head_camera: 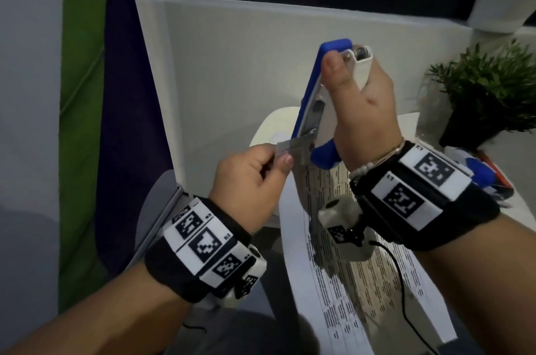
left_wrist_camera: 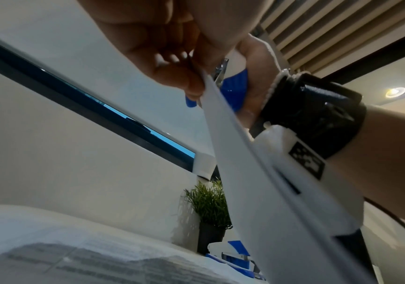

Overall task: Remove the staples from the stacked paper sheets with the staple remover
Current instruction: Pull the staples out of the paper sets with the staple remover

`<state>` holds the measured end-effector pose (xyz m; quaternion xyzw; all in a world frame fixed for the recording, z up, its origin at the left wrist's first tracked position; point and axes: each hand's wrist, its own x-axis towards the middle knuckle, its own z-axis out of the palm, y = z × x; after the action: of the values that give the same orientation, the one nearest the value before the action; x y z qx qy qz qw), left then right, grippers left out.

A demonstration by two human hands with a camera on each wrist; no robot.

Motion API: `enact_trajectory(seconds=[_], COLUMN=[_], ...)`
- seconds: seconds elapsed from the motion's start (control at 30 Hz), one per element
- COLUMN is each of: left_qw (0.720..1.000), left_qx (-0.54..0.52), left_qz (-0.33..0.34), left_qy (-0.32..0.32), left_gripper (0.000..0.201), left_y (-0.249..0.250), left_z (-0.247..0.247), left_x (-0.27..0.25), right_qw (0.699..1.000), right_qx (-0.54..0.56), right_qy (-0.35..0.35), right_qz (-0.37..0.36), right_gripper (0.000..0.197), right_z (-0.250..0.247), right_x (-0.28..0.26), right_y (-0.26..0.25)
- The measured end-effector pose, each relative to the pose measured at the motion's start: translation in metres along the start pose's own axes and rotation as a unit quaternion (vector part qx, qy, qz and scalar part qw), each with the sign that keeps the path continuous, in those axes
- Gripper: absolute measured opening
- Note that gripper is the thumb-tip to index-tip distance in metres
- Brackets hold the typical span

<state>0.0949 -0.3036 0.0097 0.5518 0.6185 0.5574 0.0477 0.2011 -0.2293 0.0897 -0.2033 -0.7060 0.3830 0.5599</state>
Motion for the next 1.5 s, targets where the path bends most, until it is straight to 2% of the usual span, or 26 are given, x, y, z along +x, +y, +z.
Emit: enact_trajectory(seconds=[0.13,0.2,0.23,0.3,0.33,0.37,0.47,0.63,0.77,0.83,0.9,0.97,1.07,1.17,1.23,1.27,1.33,1.37,1.43,1.5], left_qw=[0.999,1.0,1.0,0.999,0.999,0.999,0.999,0.994,1.0,0.994,0.986,0.978,0.966,0.956,0.97,0.98,0.995,0.992,0.98,0.972], left_qx=[0.014,-0.004,-0.009,-0.006,0.006,0.011,0.011,0.074,-0.016,-0.08,-0.115,-0.141,-0.139,-0.121,-0.057,-0.018,0.07,0.113,0.148,0.155], left_qz=[0.046,0.031,0.009,-0.016,-0.007,0.011,0.045,0.077,0.009,-0.043,-0.088,-0.142,-0.216,-0.245,-0.21,-0.176,-0.077,-0.02,0.067,0.089], left_qy=[0.006,0.002,-0.006,-0.03,-0.036,-0.036,-0.008,0.026,-0.014,-0.066,-0.084,-0.051,0.034,0.103,0.106,0.087,0.004,-0.045,-0.114,-0.153], left_gripper=[0.026,0.006,0.015,0.053,0.065,0.068,0.056,0.035,0.035,0.035,0.046,0.047,0.037,0.033,0.031,0.029,0.024,0.026,0.042,0.049], left_y=[0.003,0.006,0.007,0.008,0.01,0.013,0.017,0.009,0.007,0.003,-0.007,-0.018,-0.037,-0.052,-0.056,-0.056,-0.056,-0.056,-0.069,-0.078], left_z=[-0.001,-0.003,-0.004,-0.005,-0.005,-0.005,-0.002,-0.001,0.001,-0.001,-0.003,-0.004,-0.004,-0.006,-0.007,-0.008,-0.009,-0.009,-0.007,-0.005], left_x=[-0.002,-0.003,-0.001,0.0,0.001,0.002,0.003,0.004,0.005,0.009,0.012,0.014,0.019,0.024,0.024,0.022,0.016,0.014,0.01,0.009], right_qw=[1.0,1.0,1.0,1.0,0.999,0.999,0.999,0.999,0.999,1.0,0.998,0.994,0.983,0.979,0.973,0.967,0.949,0.941,0.932,0.93], right_qx=[0.011,0.013,0.013,0.018,0.023,0.026,0.02,0.032,0.02,0.021,0.037,0.048,0.054,-0.011,-0.087,-0.121,-0.178,-0.19,-0.187,-0.179], right_qy=[0.02,0.015,0.012,0.006,0.001,-0.003,-0.008,-0.003,0.006,0.022,0.037,0.076,0.165,0.182,0.146,0.122,0.083,0.084,0.106,0.111], right_qz=[-0.011,-0.018,-0.021,-0.023,-0.024,-0.025,-0.033,-0.033,-0.024,0.002,0.043,0.054,0.051,0.089,0.155,0.191,0.246,0.265,0.292,0.301], right_gripper=[0.025,0.027,0.027,0.026,0.025,0.025,0.025,0.028,0.024,0.022,0.02,0.019,0.02,0.02,0.017,0.02,0.037,0.046,0.057,0.059], right_z=[0.003,0.003,0.003,0.005,0.006,0.008,0.015,0.019,0.021,0.019,0.015,0.008,-0.006,-0.021,-0.03,-0.034,-0.041,-0.045,-0.052,-0.057], right_x=[0.001,0.002,0.002,0.0,-0.001,-0.002,-0.004,-0.004,-0.005,-0.004,-0.002,0.002,0.007,0.0,-0.01,-0.018,-0.032,-0.037,-0.041,-0.041], right_y=[0.0,0.0,0.0,-0.001,-0.002,-0.002,-0.003,-0.002,0.002,0.007,0.01,0.013,0.016,0.031,0.053,0.065,0.086,0.095,0.104,0.11])
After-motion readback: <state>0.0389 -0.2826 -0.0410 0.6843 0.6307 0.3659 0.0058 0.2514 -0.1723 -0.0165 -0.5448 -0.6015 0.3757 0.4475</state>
